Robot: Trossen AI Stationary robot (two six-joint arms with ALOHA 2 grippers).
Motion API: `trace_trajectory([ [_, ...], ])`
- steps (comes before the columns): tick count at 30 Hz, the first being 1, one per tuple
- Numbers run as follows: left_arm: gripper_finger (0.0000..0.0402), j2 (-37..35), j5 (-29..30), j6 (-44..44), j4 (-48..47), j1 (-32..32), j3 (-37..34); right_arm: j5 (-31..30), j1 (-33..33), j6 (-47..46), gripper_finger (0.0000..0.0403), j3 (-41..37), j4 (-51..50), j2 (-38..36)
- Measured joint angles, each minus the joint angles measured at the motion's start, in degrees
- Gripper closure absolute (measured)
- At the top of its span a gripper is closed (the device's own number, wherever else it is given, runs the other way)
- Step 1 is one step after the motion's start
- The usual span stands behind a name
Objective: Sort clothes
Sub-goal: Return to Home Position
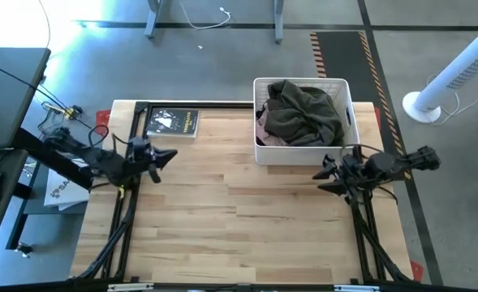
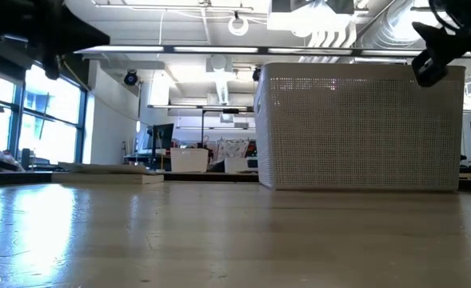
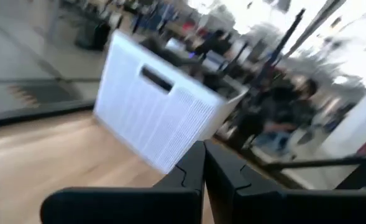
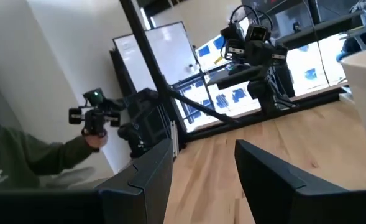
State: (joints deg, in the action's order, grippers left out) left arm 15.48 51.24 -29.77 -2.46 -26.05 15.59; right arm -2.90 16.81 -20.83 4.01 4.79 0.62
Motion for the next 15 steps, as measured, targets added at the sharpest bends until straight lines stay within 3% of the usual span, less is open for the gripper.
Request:
trace_trajectory([
  [3, 0.04, 0.2, -8.1, 4.4, 8.9, 6.7, -2.6, 0.1, -1.1, -1.3, 0.0231, -1.6, 2.2, 0.0],
  [8, 0.0401, 0.9, -21.9, 5.3, 10.1, 19.1, -4.5, 2.5, -2.2, -1.6, 0.0231, -2.8, 5.4, 0.0],
  [11, 0.0401, 0.1, -24.4, 7.0, 7.7, 23.2, -4.7, 3.9, -2.2, -0.2, 0.0231, -2.9, 5.9, 0.0],
  [15, 0.0401, -2.3, -27.8, 12.1, 2.6, 24.2, -4.7, 5.1, -2.2, 0.6, 0.0231, -2.9, 5.8, 0.0],
])
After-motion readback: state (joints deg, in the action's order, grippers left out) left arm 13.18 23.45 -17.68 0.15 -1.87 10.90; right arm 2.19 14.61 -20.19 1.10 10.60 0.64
